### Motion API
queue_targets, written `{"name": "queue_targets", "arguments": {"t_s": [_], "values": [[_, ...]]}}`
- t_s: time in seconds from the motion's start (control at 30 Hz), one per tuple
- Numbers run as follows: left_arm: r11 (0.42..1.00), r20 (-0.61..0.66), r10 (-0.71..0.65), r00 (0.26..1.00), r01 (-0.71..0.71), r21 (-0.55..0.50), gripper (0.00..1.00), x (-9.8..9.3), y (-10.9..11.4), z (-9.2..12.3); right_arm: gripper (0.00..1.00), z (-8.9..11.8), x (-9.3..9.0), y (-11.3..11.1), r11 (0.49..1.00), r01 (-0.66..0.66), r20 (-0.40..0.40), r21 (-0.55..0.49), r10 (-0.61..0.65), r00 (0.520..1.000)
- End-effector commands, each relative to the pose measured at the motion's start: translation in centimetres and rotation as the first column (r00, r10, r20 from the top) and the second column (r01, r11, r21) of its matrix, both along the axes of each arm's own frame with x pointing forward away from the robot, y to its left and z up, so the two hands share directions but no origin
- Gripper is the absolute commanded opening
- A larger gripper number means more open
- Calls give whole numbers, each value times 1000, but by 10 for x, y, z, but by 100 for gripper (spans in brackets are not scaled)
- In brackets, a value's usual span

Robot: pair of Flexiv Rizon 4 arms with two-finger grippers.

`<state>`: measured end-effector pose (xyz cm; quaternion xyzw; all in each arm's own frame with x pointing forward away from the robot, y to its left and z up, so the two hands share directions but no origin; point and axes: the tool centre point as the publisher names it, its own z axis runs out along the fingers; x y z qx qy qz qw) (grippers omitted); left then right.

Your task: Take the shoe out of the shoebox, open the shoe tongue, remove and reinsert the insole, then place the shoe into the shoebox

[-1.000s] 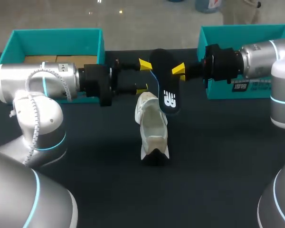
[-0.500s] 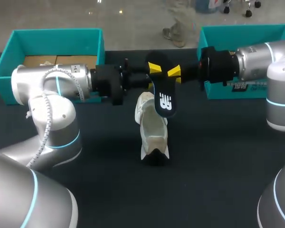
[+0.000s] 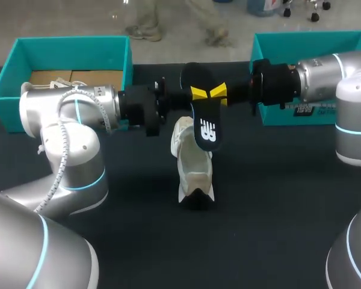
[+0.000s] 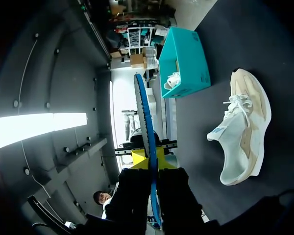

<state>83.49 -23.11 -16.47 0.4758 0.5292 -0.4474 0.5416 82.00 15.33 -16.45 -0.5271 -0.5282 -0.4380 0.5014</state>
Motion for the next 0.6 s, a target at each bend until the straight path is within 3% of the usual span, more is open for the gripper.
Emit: {"name": "queue_targets", "arguments": {"t_s": [0.03,0.17,0.2,0.23,0.6], "values": [[1000,4,3,1000,-3,-10,0,-1,-3,0,0,-1,-1,1,1000,0,-1,-1,0,1000],[1000,-7,3,1000,-4,-17,0,-3,-3,-1,0,-2,-1,-2,1000,10,-2,3,-10,1000],[1000,-17,5,1000,-5,-18,0,-4,-3,-2,35,-4,0,-5,1000,19,-5,2,-19,1000],[1000,-24,6,1000,-7,-17,0,-4,-2,-3,100,-5,0,-9,1000,25,-8,-1,-25,1000],[998,-112,-58,992,55,-33,0,-7,7,-8,100,-17,-2,-57,984,115,8,-139,-115,993]]}}
